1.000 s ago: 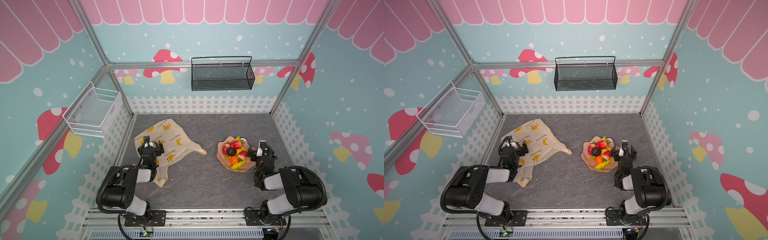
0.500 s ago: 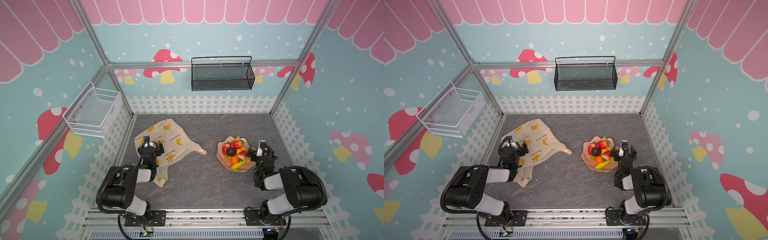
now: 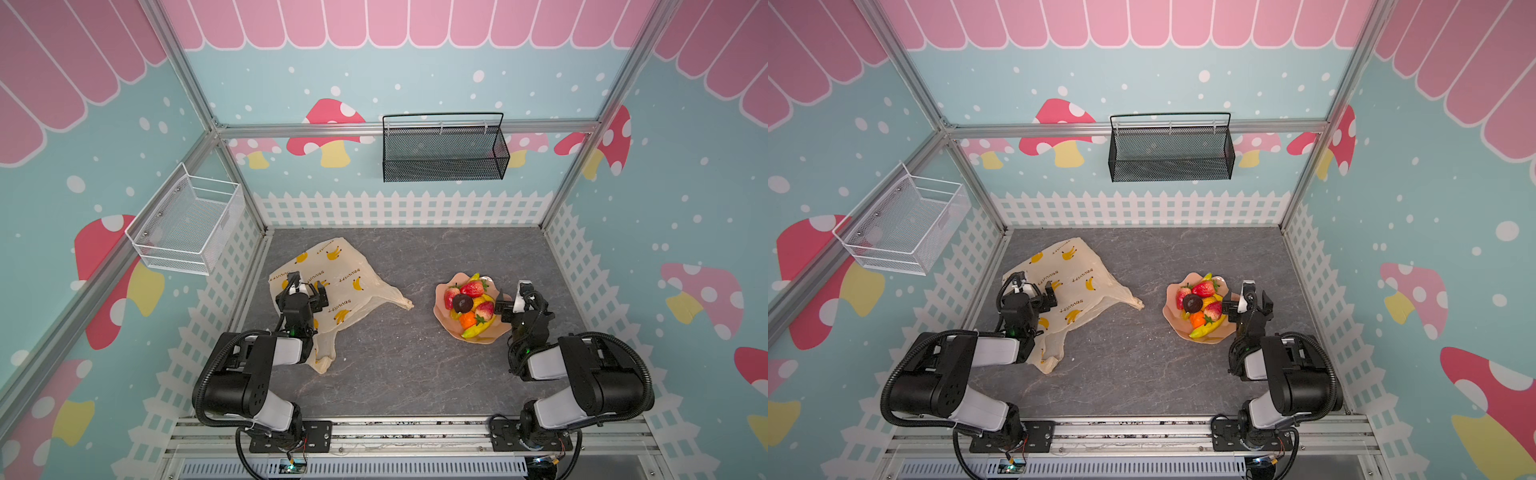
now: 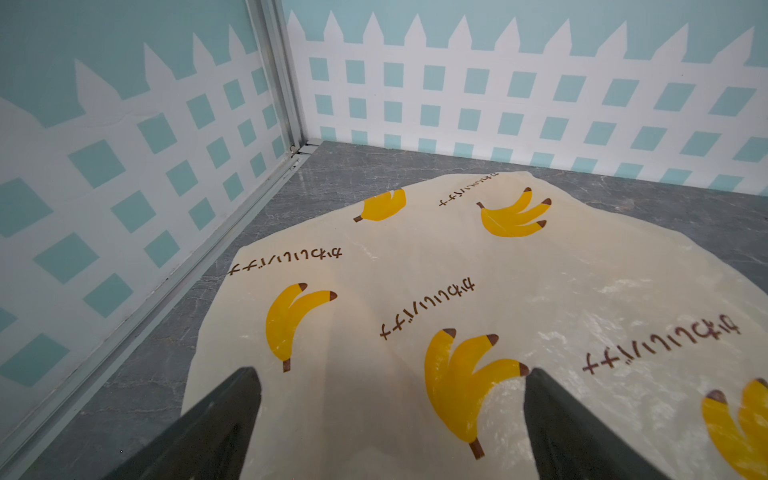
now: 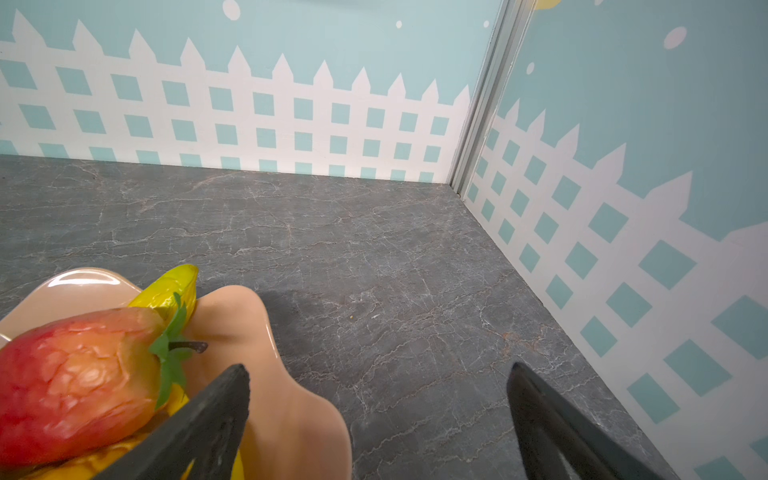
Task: Place the fruits into the plastic bag
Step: Open the plastic bag at the middle-left of the table.
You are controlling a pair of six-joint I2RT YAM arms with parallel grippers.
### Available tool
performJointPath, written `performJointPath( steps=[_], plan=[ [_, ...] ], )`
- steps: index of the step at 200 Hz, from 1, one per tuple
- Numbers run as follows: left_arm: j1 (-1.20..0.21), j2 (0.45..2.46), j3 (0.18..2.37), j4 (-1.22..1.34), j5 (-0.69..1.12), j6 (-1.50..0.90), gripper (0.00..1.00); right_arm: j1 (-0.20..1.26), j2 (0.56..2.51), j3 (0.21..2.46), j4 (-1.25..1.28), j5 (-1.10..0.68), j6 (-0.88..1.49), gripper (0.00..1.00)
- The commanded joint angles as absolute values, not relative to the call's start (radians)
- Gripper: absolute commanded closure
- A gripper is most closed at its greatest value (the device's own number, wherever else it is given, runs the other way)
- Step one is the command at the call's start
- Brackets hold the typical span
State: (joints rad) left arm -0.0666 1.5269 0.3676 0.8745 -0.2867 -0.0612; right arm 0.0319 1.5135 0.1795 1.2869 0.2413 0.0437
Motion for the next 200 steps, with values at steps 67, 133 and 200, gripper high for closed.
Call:
performJointPath(
  steps=[67,133,200],
  plan=[
    [-0.105,1.061,0.339,0.617,-0.237,-0.079,0.01,0.034,0.917,0.155,0.819,0.216,0.126,0.02],
    [-0.185,0.823,0.668,-0.094,-0.096,-0.303,0.01,0.034,0.65,0.306,0.294,0.034,0.252,0.02],
    [-0.356,1.086,1.105,-0.844,-0.046,-0.327,0.02,0.046,0.826,0.565,-0.079,-0.251,0.317,0.02]
  ],
)
